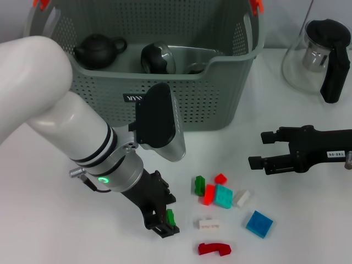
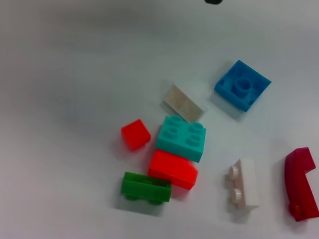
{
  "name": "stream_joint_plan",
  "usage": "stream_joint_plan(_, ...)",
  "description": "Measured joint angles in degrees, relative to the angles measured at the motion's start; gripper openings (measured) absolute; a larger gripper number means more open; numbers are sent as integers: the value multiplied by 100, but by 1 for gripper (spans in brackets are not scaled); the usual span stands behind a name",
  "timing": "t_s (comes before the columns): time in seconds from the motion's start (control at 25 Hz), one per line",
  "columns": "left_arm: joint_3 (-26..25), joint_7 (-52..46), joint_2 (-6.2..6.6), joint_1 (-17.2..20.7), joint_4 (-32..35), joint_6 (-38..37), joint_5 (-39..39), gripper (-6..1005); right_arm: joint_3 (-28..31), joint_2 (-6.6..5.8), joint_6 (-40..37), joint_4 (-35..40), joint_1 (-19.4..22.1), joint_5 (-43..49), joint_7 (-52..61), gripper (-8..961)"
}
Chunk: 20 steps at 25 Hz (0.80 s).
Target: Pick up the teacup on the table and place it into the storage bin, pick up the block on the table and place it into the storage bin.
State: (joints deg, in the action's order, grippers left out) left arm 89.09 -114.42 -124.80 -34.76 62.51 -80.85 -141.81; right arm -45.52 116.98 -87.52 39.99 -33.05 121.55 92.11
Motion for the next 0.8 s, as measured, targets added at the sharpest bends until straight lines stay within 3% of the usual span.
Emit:
stream_joint_plan(0.04,1,-3,0,0,1,-3,-1,890,10,0,-3,0,0,0,0,947)
stream_joint_plan(0.36,57,-3,0,-5,27,-43,-5,448,36,-17,-8,0,0,0,0,947)
stream_joint_plan(0.68,-78,-62,0,-24,545,-616,74,412,33,-28,2,1,0,0,0,946)
stream_joint_plan(0.8,-577,-208,16,-44,1182,-1414,506,412,33,-28,3,12,-6,0,-1,946)
